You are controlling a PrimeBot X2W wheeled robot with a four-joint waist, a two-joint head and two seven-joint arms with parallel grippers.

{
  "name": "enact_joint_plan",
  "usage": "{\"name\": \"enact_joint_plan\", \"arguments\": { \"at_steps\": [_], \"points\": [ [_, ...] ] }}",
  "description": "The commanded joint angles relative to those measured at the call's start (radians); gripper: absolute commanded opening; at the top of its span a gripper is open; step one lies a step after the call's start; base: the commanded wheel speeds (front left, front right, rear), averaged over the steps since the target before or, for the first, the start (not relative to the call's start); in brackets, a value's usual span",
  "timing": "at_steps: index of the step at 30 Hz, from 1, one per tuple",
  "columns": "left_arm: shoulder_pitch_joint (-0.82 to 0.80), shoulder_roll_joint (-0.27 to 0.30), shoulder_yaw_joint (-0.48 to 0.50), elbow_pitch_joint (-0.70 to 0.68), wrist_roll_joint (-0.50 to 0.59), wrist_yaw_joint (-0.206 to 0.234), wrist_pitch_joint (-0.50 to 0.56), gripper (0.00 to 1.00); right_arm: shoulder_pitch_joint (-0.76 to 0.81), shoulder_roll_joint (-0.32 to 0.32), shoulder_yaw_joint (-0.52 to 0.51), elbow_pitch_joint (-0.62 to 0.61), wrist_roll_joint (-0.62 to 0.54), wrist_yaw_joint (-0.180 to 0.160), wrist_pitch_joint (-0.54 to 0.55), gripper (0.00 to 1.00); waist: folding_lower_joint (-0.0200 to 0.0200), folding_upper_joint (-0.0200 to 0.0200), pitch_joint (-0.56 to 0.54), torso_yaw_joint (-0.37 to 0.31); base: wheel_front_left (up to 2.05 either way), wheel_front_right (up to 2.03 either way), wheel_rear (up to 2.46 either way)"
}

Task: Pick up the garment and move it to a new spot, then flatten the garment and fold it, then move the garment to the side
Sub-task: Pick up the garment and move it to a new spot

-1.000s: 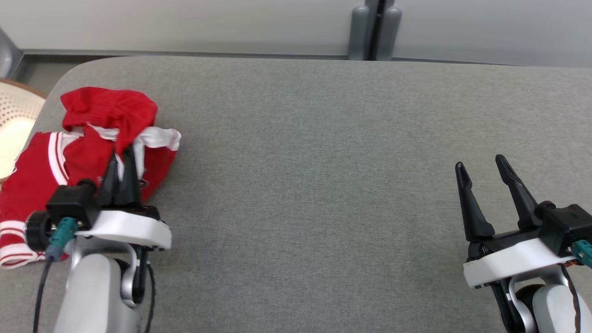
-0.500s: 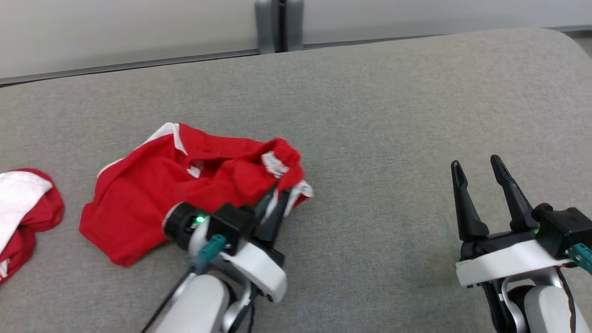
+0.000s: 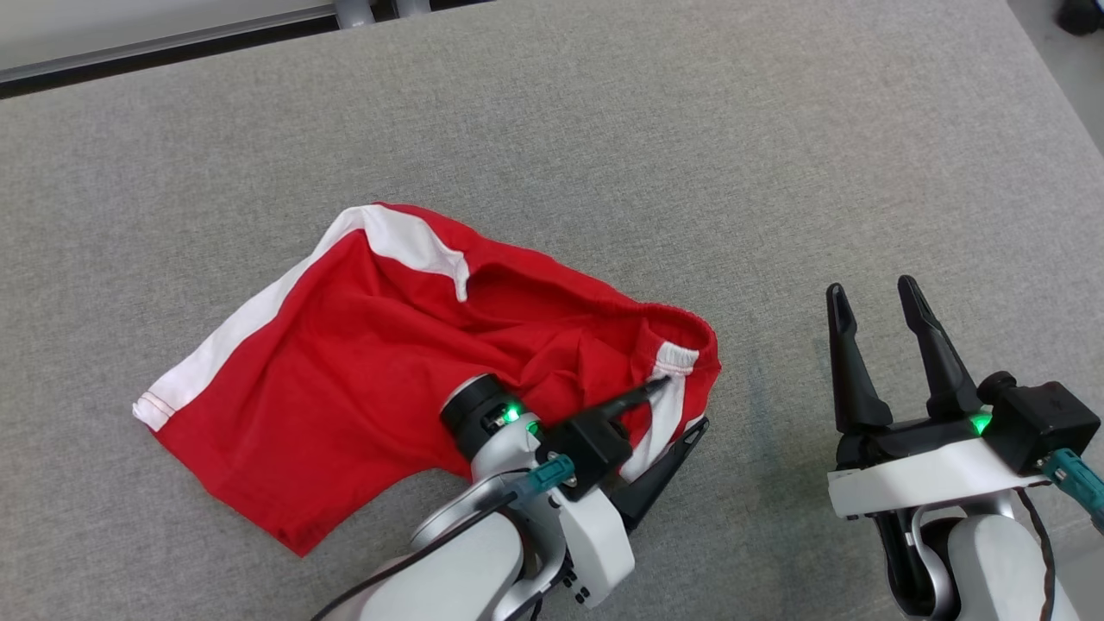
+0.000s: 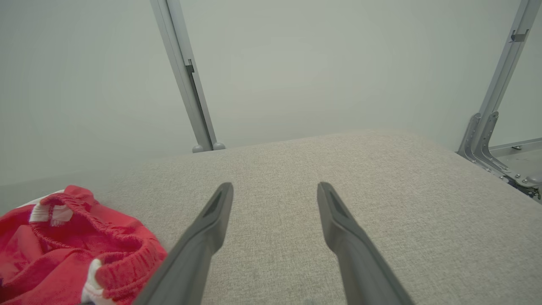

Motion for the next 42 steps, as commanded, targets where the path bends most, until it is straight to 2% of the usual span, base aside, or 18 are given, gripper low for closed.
{"name": "enact_joint_plan", "arguments": {
  "at_steps": [1,5,10,13,14,22,26,30,34,42],
  "points": [
    [-0.022,0.013,0.005,0.016,-0.025,-0.001,-0.019,1.0,-0.019,0.0,0.004,0.008,0.003,0.0,-0.018,1.0,0.0,0.0,0.007,-0.008,0.0,0.0,0.0],
    [-0.035,0.026,0.022,0.034,-0.049,0.0,-0.064,1.0,-0.028,0.001,0.0,0.02,-0.003,0.0,-0.026,1.0,0.0,0.0,-0.015,0.014,0.0,0.0,0.0],
    [-0.019,0.041,0.055,0.031,-0.066,0.02,-0.114,1.0,-0.029,-0.005,-0.004,0.026,-0.014,0.0,-0.018,1.0,0.0,0.0,-0.048,0.048,0.0,0.0,0.0],
    [0.005,0.056,0.096,0.014,-0.083,0.05,-0.142,1.0,-0.024,-0.014,-0.003,0.025,-0.021,0.0,-0.008,1.0,0.0,0.0,-0.075,0.074,0.0,0.0,0.0],
    [0.022,0.066,0.135,0.002,-0.104,0.078,-0.156,1.0,-0.015,-0.02,-0.004,0.023,-0.024,0.0,0.0,1.0,0.0,0.0,-0.093,0.093,0.0,0.0,0.0],
    [0.105,0.124,0.329,-0.037,-0.172,0.198,-0.187,1.0,0.02,-0.04,-0.002,0.005,-0.029,0.0,0.033,1.0,0.0,0.0,-0.158,0.156,0.0,0.0,0.0],
    [0.16,0.159,0.434,-0.076,-0.186,0.228,-0.189,1.0,0.041,-0.047,-0.006,-0.007,-0.031,0.0,0.051,1.0,0.0,0.0,-0.189,0.183,0.0,0.0,0.0],
    [0.231,0.186,0.522,-0.116,-0.174,0.231,-0.188,1.0,0.06,-0.054,-0.006,-0.015,-0.03,0.0,0.069,1.0,0.0,0.0,-0.222,0.205,0.0,0.0,0.0],
    [0.3,0.202,0.58,-0.138,-0.159,0.215,-0.188,1.0,0.086,-0.061,-0.005,-0.021,-0.028,0.0,0.084,1.0,0.0,0.0,-0.26,0.218,0.0,0.0,0.0],
    [0.394,0.203,0.602,-0.152,-0.13,0.183,-0.188,1.0,0.146,-0.064,-0.008,-0.025,-0.018,0.0,0.114,1.0,0.0,0.0,-0.323,0.221,0.0,0.0,0.0]
  ]
}}
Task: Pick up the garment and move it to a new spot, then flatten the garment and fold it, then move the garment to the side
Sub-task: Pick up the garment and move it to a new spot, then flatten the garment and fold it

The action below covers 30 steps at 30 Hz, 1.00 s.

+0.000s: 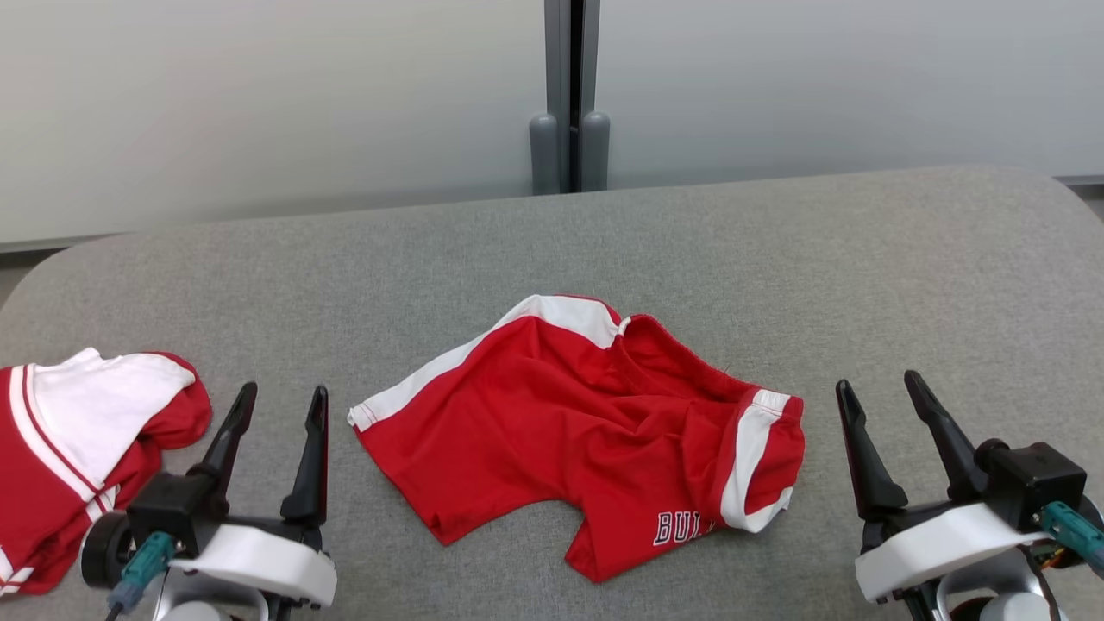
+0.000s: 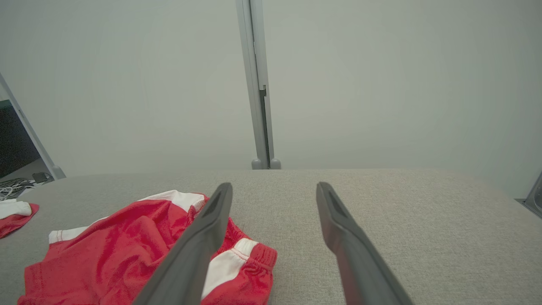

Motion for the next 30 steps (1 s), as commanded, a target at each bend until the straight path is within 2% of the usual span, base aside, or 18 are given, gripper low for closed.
{"name": "enact_joint_plan", "arguments": {
  "at_steps": [1,9,30],
  "points": [
    [0.02,0.003,0.006,-0.002,0.007,-0.003,-0.002,1.0,0.017,-0.002,-0.001,-0.001,0.004,0.0,0.006,1.0,0.0,0.0,-0.018,-0.003,0.0,0.0,0.0],
    [0.074,0.01,0.013,-0.003,0.009,0.001,-0.002,1.0,0.056,0.001,-0.008,-0.013,0.002,0.0,0.026,1.0,0.0,0.0,-0.049,-0.007,0.0,0.0,0.0],
    [0.086,0.008,-0.006,-0.023,0.001,0.02,0.005,1.0,0.047,0.004,-0.008,-0.024,-0.001,0.0,0.04,1.0,0.0,0.0,-0.06,0.001,0.0,0.0,0.0]
  ]
}}
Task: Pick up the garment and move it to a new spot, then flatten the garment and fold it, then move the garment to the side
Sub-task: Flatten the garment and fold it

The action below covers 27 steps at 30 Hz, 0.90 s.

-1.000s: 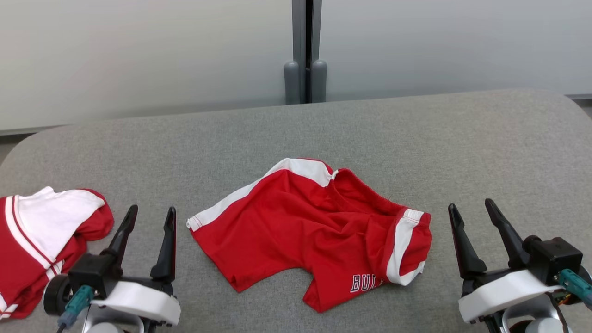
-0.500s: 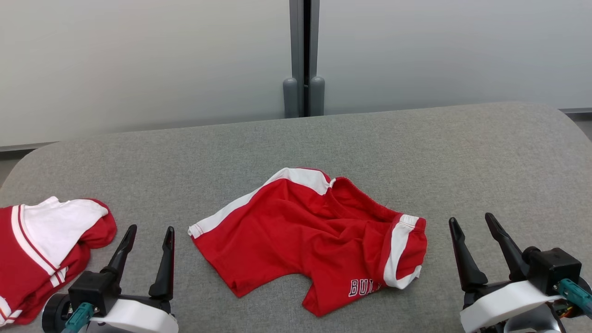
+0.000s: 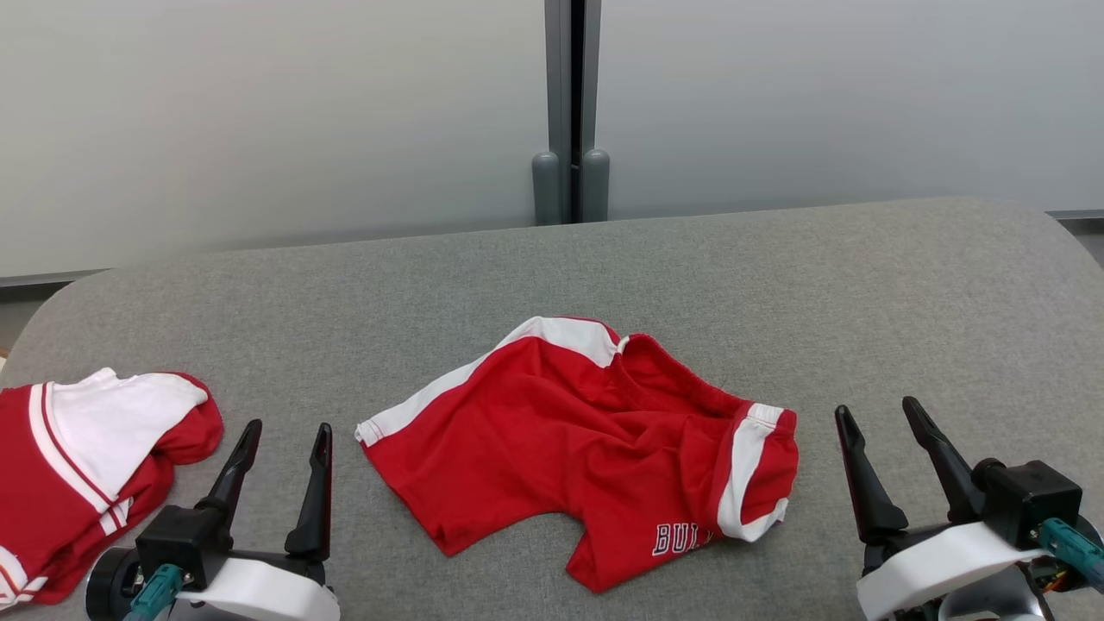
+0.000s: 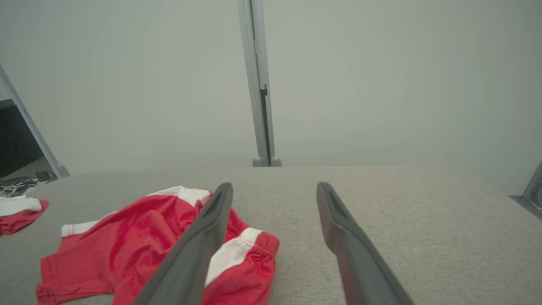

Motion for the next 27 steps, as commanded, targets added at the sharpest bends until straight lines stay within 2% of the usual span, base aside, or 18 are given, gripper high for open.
{"name": "enact_joint_plan", "arguments": {
  "at_steps": [1,9,15,24,27],
  "points": [
    [0.013,0.002,-0.001,-0.005,-0.004,0.004,0.001,1.0,-0.004,-0.002,-0.002,-0.002,0.0,0.0,0.001,1.0,0.0,0.0,-0.002,0.001,0.0,0.0,0.0],
    [0.005,-0.001,-0.018,-0.016,0.001,0.008,0.011,1.0,-0.007,0.0,0.0,0.001,0.006,0.0,0.001,1.0,0.0,0.0,-0.003,0.002,0.0,0.0,0.0],
    [-0.038,-0.02,-0.077,-0.025,0.011,-0.022,0.05,1.0,-0.013,0.001,-0.002,-0.003,0.007,0.0,-0.002,1.0,0.0,0.0,0.014,0.006,0.0,0.0,0.0],
    [-0.143,-0.117,-0.306,0.038,0.033,-0.155,0.187,1.0,-0.05,0.003,0.007,-0.011,0.004,0.0,-0.007,1.0,0.0,0.0,0.115,0.003,0.0,0.0,0.0],
    [-0.159,-0.137,-0.367,0.073,0.032,-0.176,0.219,1.0,-0.063,0.004,0.012,-0.008,0.004,0.0,-0.011,1.0,0.0,0.0,0.134,-0.002,0.0,0.0,0.0]
  ]
}}
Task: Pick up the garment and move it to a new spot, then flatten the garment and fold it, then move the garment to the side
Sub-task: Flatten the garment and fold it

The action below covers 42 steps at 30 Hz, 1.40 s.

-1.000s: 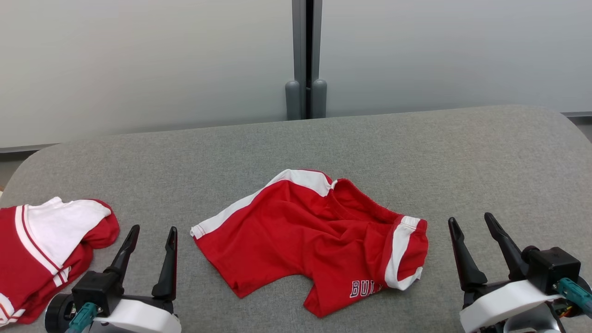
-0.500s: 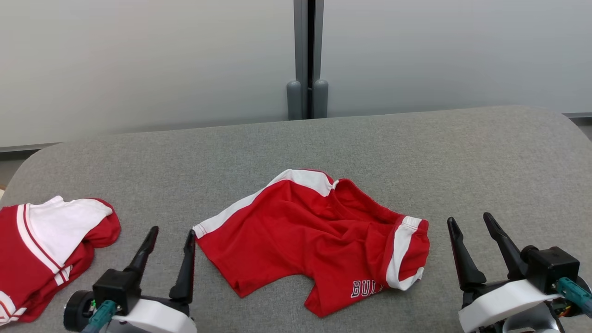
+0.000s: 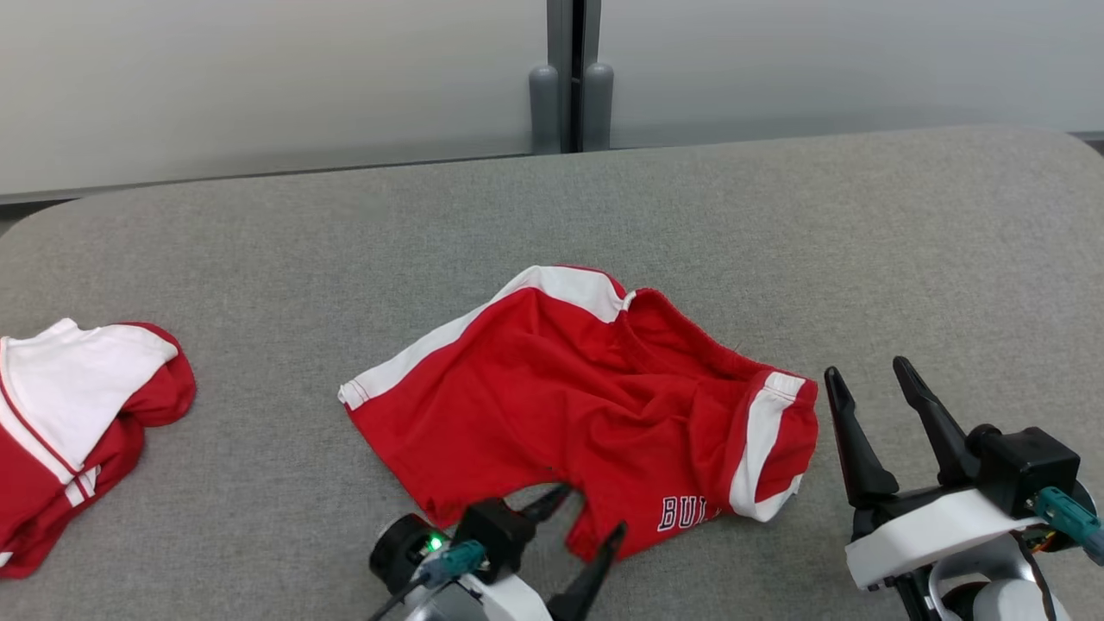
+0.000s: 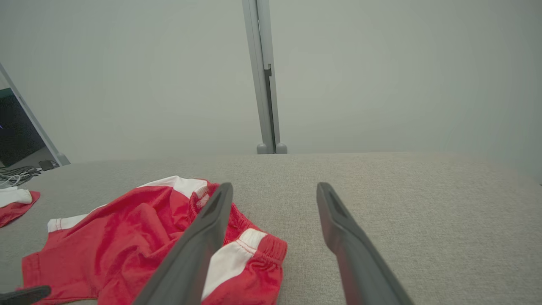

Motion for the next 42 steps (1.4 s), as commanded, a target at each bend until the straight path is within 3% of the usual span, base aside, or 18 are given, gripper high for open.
{"name": "enact_joint_plan", "arguments": {
  "at_steps": [1,6,7,8,9,14,20,26,33,37,42],
  "points": [
    [-0.017,0.003,-0.018,0.018,0.0,-0.009,0.013,1.0,-0.015,-0.001,0.003,0.002,0.004,0.0,-0.009,1.0,0.0,0.0,0.024,-0.009,0.0,0.0,0.0],
    [-0.057,-0.013,-0.116,0.102,-0.036,-0.024,0.076,1.0,-0.04,0.0,0.006,0.012,0.009,0.0,-0.022,1.0,0.0,0.0,0.066,-0.022,0.0,0.0,0.0],
    [-0.071,-0.013,-0.138,0.136,-0.045,-0.025,0.091,0.5,-0.046,0.001,0.008,0.018,0.011,0.0,-0.028,1.0,0.0,0.0,0.076,-0.028,0.0,0.0,0.0],
    [-0.08,-0.014,-0.144,0.145,-0.053,-0.026,0.085,0.19,-0.049,0.002,0.009,0.021,0.012,0.0,-0.03,1.0,0.0,0.0,0.081,-0.031,0.0,0.0,0.0],
    [-0.09,-0.015,-0.147,0.153,-0.057,-0.026,0.078,0.0,-0.052,0.002,0.008,0.025,0.013,0.0,-0.033,1.0,0.0,0.0,0.084,-0.032,0.0,0.0,0.0],
    [-0.124,-0.005,-0.144,0.136,-0.082,-0.026,0.005,0.0,-0.062,0.004,-0.003,0.034,0.013,0.0,-0.043,1.0,0.0,0.0,0.095,-0.031,0.0,0.0,0.0],
    [-0.12,0.03,-0.091,0.005,-0.118,-0.014,-0.042,0.0,-0.058,0.007,-0.026,0.035,0.008,0.0,-0.047,1.0,0.0,0.0,0.095,-0.01,0.0,0.0,0.0],
    [-0.081,0.094,-0.02,-0.17,-0.154,0.042,-0.015,0.0,-0.058,0.012,-0.039,0.038,0.005,0.0,-0.05,1.0,0.0,0.0,0.088,0.012,0.0,0.0,0.0],
    [-0.083,0.182,0.08,-0.334,-0.153,0.137,0.047,0.0,-0.067,0.015,-0.046,0.038,0.007,0.0,-0.054,1.0,0.0,0.0,0.096,0.02,0.0,0.0,0.0],
    [-0.119,0.194,0.129,-0.33,-0.168,0.18,0.084,0.0,-0.084,0.015,-0.039,0.038,0.012,0.0,-0.056,1.0,0.0,0.0,0.122,0.006,0.0,0.0,0.0],
    [-0.178,0.18,0.151,-0.23,-0.192,0.174,0.097,0.0,-0.105,0.019,-0.031,0.042,0.017,0.0,-0.067,1.0,0.0,0.0,0.158,-0.022,0.0,0.0,0.0]
  ]
}}
